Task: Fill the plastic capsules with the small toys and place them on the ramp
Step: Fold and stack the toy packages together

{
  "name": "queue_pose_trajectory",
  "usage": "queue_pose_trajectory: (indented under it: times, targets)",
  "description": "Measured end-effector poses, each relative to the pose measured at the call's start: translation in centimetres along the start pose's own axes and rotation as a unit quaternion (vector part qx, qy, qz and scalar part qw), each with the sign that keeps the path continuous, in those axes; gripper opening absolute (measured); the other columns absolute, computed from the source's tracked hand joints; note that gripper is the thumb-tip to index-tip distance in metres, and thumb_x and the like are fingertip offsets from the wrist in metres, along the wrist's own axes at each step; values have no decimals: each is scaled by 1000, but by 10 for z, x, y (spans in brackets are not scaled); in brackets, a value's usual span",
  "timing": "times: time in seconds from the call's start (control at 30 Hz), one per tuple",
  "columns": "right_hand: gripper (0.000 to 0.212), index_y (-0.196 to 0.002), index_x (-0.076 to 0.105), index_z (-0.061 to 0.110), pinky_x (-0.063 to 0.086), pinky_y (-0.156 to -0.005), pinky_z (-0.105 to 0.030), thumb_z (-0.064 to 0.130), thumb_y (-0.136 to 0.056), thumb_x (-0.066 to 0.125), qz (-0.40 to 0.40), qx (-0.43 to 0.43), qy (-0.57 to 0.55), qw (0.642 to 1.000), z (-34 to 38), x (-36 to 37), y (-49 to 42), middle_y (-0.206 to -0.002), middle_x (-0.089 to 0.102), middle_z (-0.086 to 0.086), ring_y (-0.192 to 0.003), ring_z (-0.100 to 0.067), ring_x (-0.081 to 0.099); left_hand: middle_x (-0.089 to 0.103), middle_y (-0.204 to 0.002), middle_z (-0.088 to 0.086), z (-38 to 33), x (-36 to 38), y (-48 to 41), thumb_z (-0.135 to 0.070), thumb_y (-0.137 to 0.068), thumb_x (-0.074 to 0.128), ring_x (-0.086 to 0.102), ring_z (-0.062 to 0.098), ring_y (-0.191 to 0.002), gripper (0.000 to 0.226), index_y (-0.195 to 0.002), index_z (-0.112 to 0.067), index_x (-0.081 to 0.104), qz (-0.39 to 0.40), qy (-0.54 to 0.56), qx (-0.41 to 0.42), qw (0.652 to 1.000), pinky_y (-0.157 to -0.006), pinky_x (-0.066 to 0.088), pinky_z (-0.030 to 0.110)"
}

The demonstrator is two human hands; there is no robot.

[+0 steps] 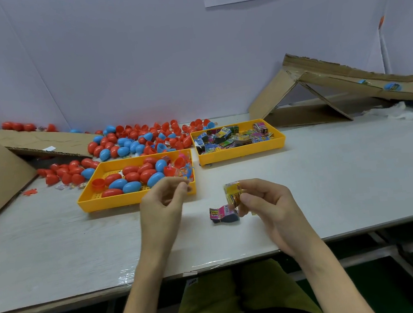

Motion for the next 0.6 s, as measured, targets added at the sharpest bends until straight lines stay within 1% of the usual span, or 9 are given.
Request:
queue_pose_trajectory:
  times: [0.07,0.1,0.2,0.23,0.3,0.4,0.47,0.53,0.6]
  targets:
    - [21,-98,74,9,53,-68,-23,10,-78,66,11,-3,2,1000,1,2,0,-81,75,-9,-68,-16,66,71,-93,-14,4,-12,-15,-18,-94,67,64,-2,-88,9,-94,-26,71,-19,-85,5,996,-68,48,7]
    - [21,-96,76,12,53,-68,-23,10,-79,65,17,-6,1,1000,2,3,0,-82,75,-9,-69,-15,67,71,-97,-13,5,-18,-25,-18,-94,68,63,-1,-88,9,-97,-26,71,-34,-138,5,990,-68,47,7]
    - [21,-95,79,16,51,-70,-23,12,-83,63,31,-11,27,999,4,4,1,-89,75,-11,-72,-16,63,71,-114,-2,7,-27,-53,-21,-92,69,63,14,-100,19,-111,-22,72,-51,-297,-13,953,-76,53,29]
    - [21,-95,79,15,50,-70,-23,14,-83,62,30,-9,33,999,4,3,2,-91,75,-12,-72,-17,62,70,-118,0,8,-26,-61,-23,-92,70,63,18,-104,24,-116,-22,71,-34,-348,-20,937,-77,53,33]
    - [21,-96,79,15,51,-70,-24,15,-83,62,19,-2,31,999,3,2,1,-91,75,-12,-72,-17,62,69,-122,3,10,-22,-74,-25,-92,71,62,21,-108,31,-122,-20,68,14,-406,-43,913,-79,52,35]
    - [19,-101,76,14,50,-69,-24,13,-82,71,13,2,30,999,3,2,0,-88,76,-11,-69,-15,62,67,-124,9,12,-17,-83,-22,-91,72,61,25,-111,37,-127,-15,65,62,-426,-72,900,-89,55,40]
    - [23,-102,75,14,50,-69,-23,17,-80,69,11,1,24,1000,3,2,1,-89,76,-12,-69,-14,63,65,-126,11,10,-16,-84,-20,-92,71,60,27,-113,39,-130,-13,64,63,-416,-74,904,-93,55,42]
    - [22,-103,74,13,51,-69,-23,14,-81,71,11,-2,23,1000,2,1,1,-90,76,-13,-70,-14,64,63,-127,12,1,-19,-79,-18,-95,67,60,25,-109,39,-133,-13,62,31,-355,-59,933,-90,55,37]
    - [23,-103,74,12,51,-69,-23,13,-81,67,5,-6,26,1000,2,0,0,-93,76,-14,-71,-16,64,64,-121,6,-14,-26,-68,-18,-96,66,63,16,-97,32,-128,-20,66,-6,-218,-38,975,-78,55,24]
Point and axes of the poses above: each hand's wrist, its own y-axis away from the middle knuckle, its own x-axis out of the palm, z = x × y, the point moved 4 cm from there along -y, towards the middle knuckle
